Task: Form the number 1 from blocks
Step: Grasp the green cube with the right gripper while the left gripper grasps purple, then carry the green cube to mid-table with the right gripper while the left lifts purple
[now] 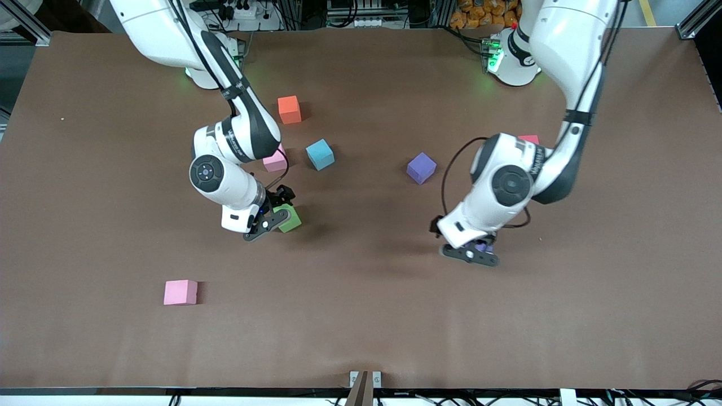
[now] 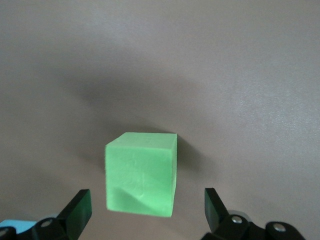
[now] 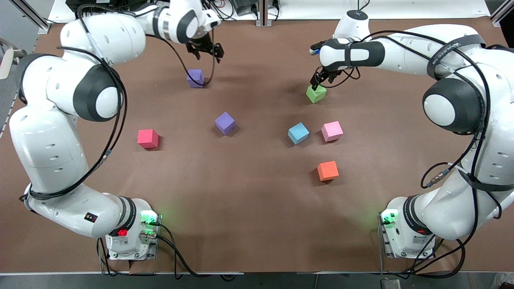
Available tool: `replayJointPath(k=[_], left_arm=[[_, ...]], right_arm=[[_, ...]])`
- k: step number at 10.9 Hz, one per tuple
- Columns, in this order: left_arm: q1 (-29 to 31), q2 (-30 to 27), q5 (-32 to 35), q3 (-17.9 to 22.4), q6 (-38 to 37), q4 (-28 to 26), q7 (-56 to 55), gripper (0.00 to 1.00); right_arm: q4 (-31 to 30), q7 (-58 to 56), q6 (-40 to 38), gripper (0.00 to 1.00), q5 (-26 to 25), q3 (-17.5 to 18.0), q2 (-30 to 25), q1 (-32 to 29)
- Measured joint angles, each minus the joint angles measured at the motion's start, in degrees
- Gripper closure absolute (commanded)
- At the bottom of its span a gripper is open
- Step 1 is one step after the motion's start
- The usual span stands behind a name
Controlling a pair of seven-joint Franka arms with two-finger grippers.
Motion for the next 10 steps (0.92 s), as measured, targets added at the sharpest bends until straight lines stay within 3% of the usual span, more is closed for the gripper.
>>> replayJointPath(k=[4, 8, 9, 10], left_arm=[[5.2, 2.6, 0.0, 0.0, 1.3, -0.2, 4.7, 0.0], [5.3, 3.3, 0.3, 0.4, 1.1, -2.1, 3.9, 0.0], [5.3, 3.3, 1.5, 0.7, 0.6, -2.3, 3.3, 0.0], [5.4, 3.3, 3.8, 0.8, -0.2, -2.3, 1.3, 0.0]], right_arm=[[0.1, 0.0, 2.1, 0.0, 0.8, 0.0, 1.8, 1.3], [0.1, 0.0, 3.6, 0.0, 1.2, 0.0, 2.8, 2.3], [0.1, 0.0, 3.9, 0.1, 1.2, 0.0, 3.3, 2.5], [0.1, 0.0, 3.9, 0.35, 1.2, 0.0, 3.6, 2.7]])
